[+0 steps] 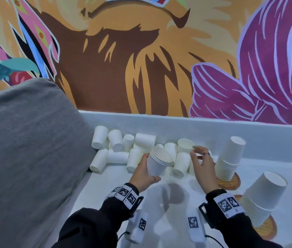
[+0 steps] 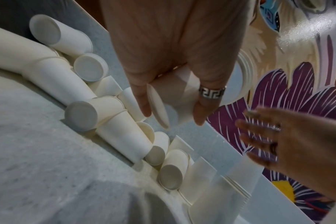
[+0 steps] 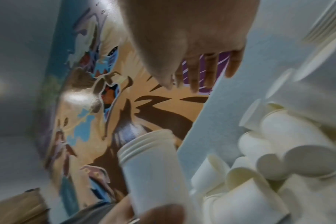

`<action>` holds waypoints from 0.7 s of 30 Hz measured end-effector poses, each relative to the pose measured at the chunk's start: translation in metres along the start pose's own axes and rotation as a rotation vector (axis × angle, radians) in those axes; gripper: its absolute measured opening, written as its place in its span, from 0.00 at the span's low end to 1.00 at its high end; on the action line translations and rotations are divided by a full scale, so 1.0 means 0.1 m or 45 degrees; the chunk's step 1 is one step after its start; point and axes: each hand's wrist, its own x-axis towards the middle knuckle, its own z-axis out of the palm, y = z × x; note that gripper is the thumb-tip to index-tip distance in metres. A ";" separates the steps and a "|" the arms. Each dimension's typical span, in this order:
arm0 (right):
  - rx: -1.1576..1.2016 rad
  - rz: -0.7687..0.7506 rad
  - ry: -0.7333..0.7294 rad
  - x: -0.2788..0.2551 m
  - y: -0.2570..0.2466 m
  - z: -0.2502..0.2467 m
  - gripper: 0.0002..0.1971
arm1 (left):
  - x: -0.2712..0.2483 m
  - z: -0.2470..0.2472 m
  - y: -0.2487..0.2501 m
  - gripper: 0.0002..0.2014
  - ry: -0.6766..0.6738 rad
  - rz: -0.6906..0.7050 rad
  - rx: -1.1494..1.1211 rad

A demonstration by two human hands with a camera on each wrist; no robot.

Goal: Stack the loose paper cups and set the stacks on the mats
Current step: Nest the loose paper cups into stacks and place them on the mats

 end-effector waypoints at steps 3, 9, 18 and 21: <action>-0.386 0.189 0.090 0.16 0.41 -0.08 0.22 | 0.02 -0.01 -0.01 0.36 0.009 -0.010 -0.005; -0.645 0.392 -0.047 0.32 0.98 -0.11 0.29 | 0.06 -0.01 -0.01 0.35 0.016 -0.027 0.008; -0.708 0.367 -0.151 0.24 1.08 -0.14 0.32 | 0.09 0.00 -0.02 0.35 0.022 -0.038 0.043; -0.683 0.234 -0.053 0.20 0.86 -0.23 0.28 | 0.09 0.00 -0.01 0.36 0.021 -0.039 0.032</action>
